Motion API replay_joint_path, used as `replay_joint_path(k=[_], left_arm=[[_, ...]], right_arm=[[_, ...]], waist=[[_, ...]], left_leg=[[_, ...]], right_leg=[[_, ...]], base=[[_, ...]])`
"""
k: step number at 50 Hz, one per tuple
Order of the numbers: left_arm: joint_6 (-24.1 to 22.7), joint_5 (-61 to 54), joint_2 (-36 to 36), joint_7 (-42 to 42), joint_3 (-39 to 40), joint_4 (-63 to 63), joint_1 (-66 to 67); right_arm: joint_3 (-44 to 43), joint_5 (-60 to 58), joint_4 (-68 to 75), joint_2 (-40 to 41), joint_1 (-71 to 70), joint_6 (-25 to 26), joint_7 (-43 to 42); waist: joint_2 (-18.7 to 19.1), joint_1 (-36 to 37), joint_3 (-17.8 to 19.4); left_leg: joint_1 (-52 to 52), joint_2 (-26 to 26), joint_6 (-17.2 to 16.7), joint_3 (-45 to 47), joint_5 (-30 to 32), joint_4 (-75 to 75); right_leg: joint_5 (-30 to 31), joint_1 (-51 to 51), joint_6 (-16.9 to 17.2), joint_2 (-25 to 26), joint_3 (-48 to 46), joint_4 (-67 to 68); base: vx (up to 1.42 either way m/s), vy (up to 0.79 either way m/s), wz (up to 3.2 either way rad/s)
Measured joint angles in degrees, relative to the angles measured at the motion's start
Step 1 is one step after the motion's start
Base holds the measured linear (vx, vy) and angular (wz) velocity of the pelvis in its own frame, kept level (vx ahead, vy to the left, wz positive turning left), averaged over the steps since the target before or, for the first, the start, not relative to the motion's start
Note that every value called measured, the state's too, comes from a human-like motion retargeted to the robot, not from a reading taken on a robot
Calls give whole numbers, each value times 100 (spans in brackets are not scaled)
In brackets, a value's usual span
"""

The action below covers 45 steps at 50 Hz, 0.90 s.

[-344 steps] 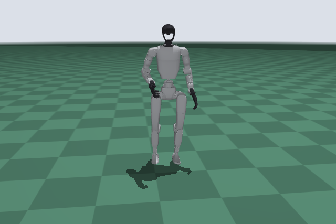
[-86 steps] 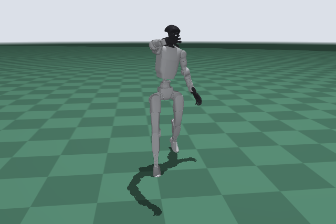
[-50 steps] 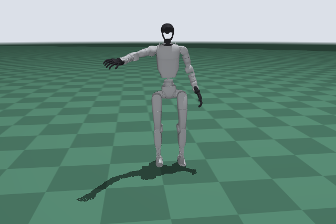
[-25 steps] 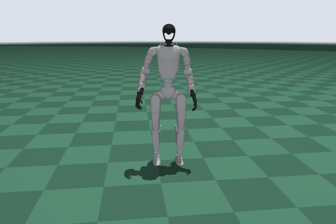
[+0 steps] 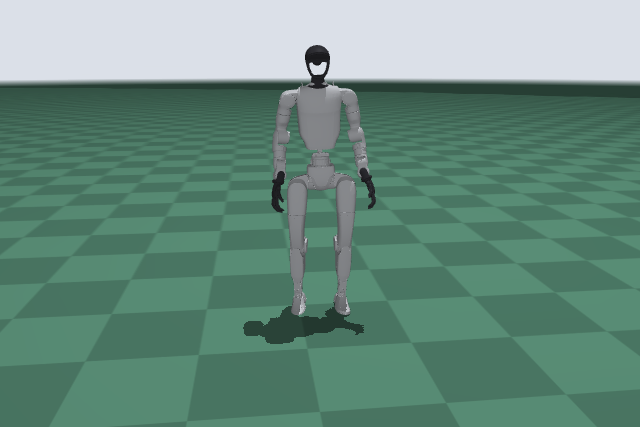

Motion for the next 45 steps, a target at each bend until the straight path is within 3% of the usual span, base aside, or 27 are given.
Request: replay_joint_path(k=[22, 28, 33, 40, 45], left_arm=[[-30, -151, -23, -356, -287, -139, -303], [43, -756, -87, -445, -136, -30, -328], [7, -1234, -155, -324, 108, 44, -374], [-164, -1205, -184, 55, 163, -220, -335], [-272, -1200, -194, 40, 84, -504, -187]], right_arm=[[144, 395, -39, 102, 20, -34, 194], [-184, 1141, -43, 214, 62, -23, 235], [-294, 933, -189, 180, 57, -27, -13], [-151, -279, -1509, -332, 43, -158, -681], [-105, -444, -3253, -851, 48, -438, -831]], waist=[[-29, 47, 87], [-40, 76, 135], [-34, 130, 245], [-37, 199, 496], [-21, 173, 662]], left_leg=[[-64, -30, 2, -145, 37, 15], [-154, -13, 22, -132, 31, 102], [-268, -13, 86, -103, -41, 324], [-758, -77, 290, 56, -110, 1264], [-1100, -111, 353, 303, -258, 1730]], right_leg=[[-29, 92, 38, -14, -150, -161], [-59, 15, 6, -6, -142, -103], [-69, -18, 35, -19, -113, -62], [-156, -158, 115, -170, -96, 214], [-46, 39, 138, -259, -119, -107]], base=[[0, 0, 0], [0, 0, 0], [0, 0, 0], [0, 0, 0], [1, 1, 1]])
